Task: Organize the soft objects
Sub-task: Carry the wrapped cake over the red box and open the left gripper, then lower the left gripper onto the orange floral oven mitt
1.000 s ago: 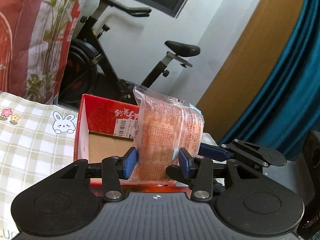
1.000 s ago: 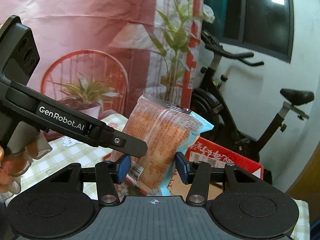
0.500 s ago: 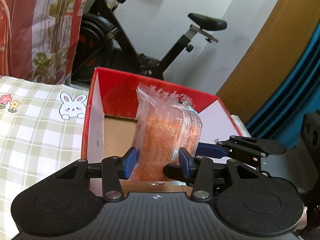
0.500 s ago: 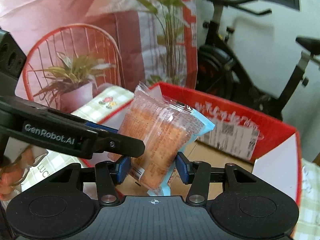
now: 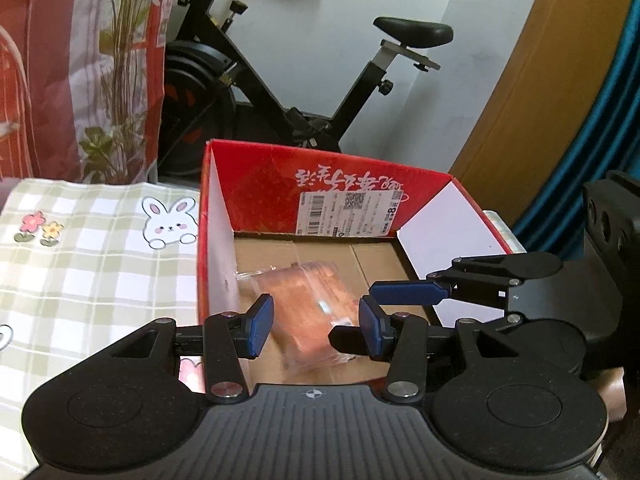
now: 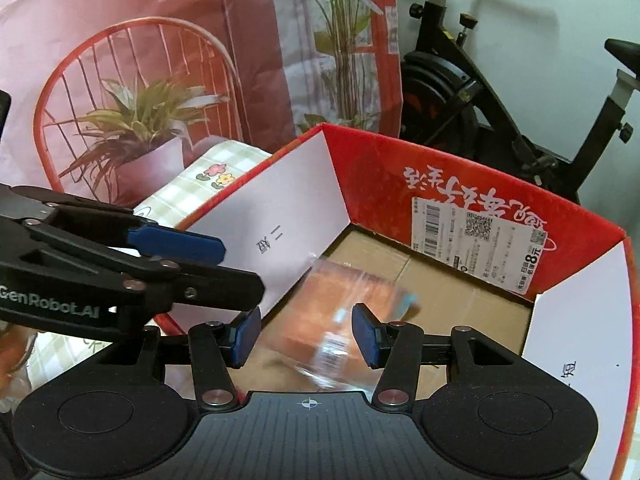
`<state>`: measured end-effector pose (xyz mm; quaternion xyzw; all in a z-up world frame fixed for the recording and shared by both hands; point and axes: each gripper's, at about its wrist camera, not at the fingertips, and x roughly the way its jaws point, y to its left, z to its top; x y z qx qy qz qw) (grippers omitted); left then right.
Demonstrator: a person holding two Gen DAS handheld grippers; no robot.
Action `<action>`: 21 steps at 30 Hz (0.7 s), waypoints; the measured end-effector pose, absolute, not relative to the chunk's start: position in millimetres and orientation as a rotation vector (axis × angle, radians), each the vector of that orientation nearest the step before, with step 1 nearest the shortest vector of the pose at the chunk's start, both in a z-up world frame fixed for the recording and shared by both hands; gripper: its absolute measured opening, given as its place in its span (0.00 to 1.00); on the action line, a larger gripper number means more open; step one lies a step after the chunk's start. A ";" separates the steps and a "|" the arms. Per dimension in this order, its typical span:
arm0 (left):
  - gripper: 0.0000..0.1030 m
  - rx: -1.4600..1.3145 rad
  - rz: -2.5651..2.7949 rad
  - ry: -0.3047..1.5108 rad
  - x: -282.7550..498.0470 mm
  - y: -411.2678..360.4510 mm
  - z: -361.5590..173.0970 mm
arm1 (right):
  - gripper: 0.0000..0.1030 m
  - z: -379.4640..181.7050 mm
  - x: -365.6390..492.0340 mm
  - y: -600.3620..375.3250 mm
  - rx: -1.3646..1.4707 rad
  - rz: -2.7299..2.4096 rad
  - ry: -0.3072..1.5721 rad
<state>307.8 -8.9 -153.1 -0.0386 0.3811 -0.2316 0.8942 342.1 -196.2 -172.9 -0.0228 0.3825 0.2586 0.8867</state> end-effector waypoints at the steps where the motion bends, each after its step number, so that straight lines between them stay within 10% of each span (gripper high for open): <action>1: 0.48 -0.081 -0.481 0.784 305.0 -7.5 -150.5 | 0.46 -170.1 339.4 -196.2 -0.047 0.536 0.788; 21: 0.48 -0.137 -0.520 0.778 205.2 1.6 -163.4 | 0.46 -144.2 190.0 -233.4 -0.018 0.410 0.659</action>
